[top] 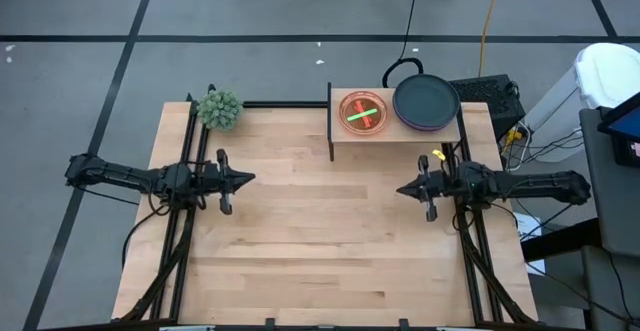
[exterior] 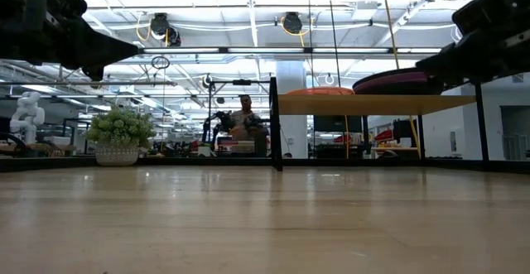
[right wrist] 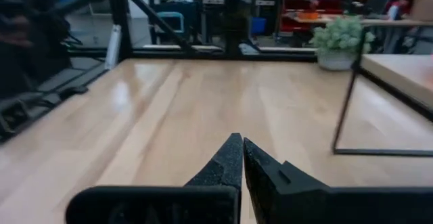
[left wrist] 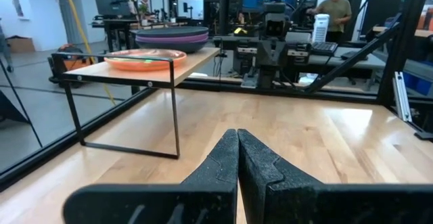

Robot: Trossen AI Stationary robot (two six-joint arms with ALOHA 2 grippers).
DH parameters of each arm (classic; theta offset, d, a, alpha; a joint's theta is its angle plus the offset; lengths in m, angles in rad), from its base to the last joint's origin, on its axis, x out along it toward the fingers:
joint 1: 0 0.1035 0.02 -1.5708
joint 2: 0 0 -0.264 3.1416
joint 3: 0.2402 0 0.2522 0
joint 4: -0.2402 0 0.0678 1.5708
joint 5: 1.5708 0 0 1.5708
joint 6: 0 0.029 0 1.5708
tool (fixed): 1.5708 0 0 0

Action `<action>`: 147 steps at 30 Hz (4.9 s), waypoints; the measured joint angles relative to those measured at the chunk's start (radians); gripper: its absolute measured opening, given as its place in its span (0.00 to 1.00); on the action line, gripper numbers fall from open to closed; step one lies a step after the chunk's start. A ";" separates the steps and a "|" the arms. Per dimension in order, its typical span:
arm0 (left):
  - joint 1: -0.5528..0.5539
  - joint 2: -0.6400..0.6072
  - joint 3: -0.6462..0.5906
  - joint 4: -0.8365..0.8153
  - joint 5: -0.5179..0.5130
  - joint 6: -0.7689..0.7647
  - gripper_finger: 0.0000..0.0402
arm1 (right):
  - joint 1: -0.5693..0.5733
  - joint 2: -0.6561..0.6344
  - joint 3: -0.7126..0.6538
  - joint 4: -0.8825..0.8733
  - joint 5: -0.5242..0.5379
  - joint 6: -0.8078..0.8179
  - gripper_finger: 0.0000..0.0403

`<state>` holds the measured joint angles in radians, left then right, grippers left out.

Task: Place and stack plates onto a shelf
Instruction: Return to Home Position

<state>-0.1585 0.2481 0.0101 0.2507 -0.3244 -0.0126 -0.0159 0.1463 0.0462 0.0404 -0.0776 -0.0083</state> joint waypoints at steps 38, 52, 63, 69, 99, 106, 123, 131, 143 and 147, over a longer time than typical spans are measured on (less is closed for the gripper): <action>-0.001 0.000 0.001 -0.034 0.020 0.001 0.00 | 0.051 -0.112 -0.031 -0.016 0.025 -0.067 0.00; -0.034 -0.001 0.001 -0.037 0.142 0.031 0.00 | 0.051 -0.112 -0.031 -0.003 0.025 -0.057 0.00; 0.026 -0.103 0.001 -0.052 0.211 0.093 0.00 | 0.051 -0.112 -0.031 -0.001 0.024 -0.057 0.00; 0.057 -0.247 0.001 -0.224 0.249 0.080 0.00 | 0.051 -0.111 -0.031 0.000 0.024 -0.056 0.00; 0.126 -0.215 0.002 -0.240 0.299 0.057 0.00 | 0.050 -0.110 -0.032 -0.001 0.024 -0.056 0.00; 0.126 -0.215 0.002 -0.238 0.298 0.057 0.00 | 0.051 -0.110 -0.032 0.000 0.025 -0.056 0.00; 0.126 -0.215 0.001 -0.238 0.297 0.057 0.00 | 0.050 -0.110 -0.032 -0.001 0.024 -0.056 0.00; 0.126 -0.215 0.001 -0.238 0.297 0.057 0.00 | 0.051 -0.110 -0.032 -0.001 0.025 -0.056 0.00; 0.126 -0.215 0.001 -0.238 0.297 0.057 0.00 | 0.050 -0.110 -0.032 -0.001 0.025 -0.056 0.00; 0.126 -0.215 0.001 -0.238 0.297 0.057 0.00 | 0.051 -0.110 -0.032 -0.001 0.025 -0.056 0.00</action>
<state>-0.0330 0.0334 0.0109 0.0128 -0.0277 0.0448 0.0349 0.0360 0.0143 0.0396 -0.0530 -0.0647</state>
